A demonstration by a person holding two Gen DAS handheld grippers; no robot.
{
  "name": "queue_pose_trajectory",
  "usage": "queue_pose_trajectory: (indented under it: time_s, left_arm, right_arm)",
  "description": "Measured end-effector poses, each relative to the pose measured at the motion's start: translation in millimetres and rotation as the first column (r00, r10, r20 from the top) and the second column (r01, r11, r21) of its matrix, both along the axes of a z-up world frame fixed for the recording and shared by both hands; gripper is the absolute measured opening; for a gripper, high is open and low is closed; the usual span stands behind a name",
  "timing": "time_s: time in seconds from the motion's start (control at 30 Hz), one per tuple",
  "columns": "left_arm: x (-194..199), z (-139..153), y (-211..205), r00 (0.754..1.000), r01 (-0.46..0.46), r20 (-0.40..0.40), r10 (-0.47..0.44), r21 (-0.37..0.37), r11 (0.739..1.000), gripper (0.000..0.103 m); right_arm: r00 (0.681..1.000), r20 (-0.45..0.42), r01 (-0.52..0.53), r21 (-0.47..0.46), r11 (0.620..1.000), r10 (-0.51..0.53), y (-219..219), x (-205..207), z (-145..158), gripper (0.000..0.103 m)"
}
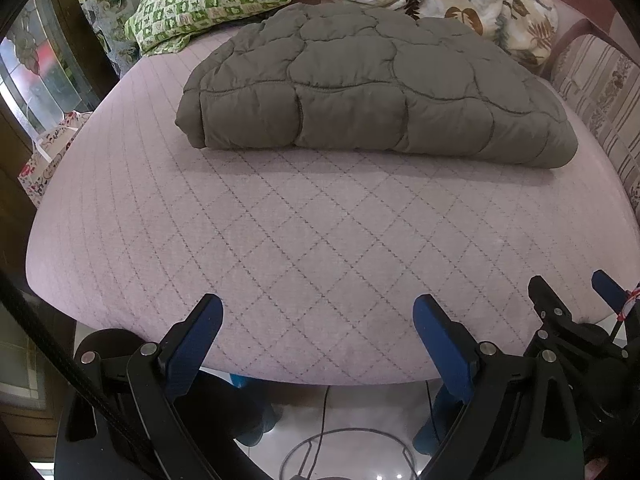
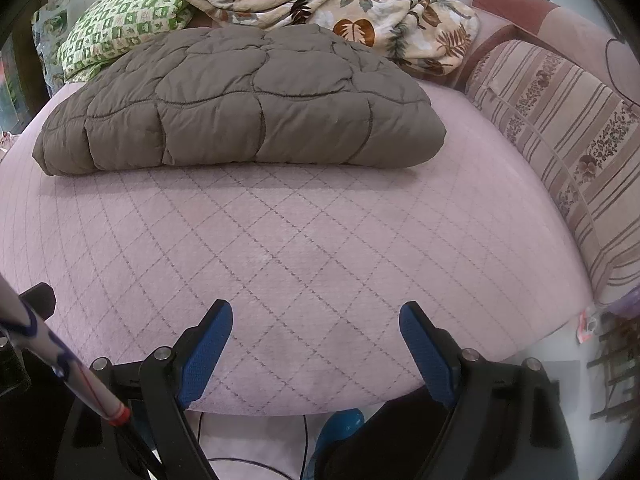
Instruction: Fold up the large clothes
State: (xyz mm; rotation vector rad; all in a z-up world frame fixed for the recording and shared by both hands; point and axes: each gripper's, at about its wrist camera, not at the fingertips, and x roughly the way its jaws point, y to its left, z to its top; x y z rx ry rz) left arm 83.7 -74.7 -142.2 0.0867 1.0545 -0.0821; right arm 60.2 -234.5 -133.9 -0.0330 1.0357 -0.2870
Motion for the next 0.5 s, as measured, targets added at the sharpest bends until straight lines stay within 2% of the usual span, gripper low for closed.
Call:
queue_pose_trajectory:
  time_s: [0.5]
  left_arm:
    - [-0.7, -3.3, 1.7, 1.0, -0.002, 0.0, 0.002, 0.0, 1.0, 0.095]
  right_arm:
    - [1.0, 0.013, -0.009, 0.002, 1.0, 0.009, 0.8, -0.4, -1.1, 0.089]
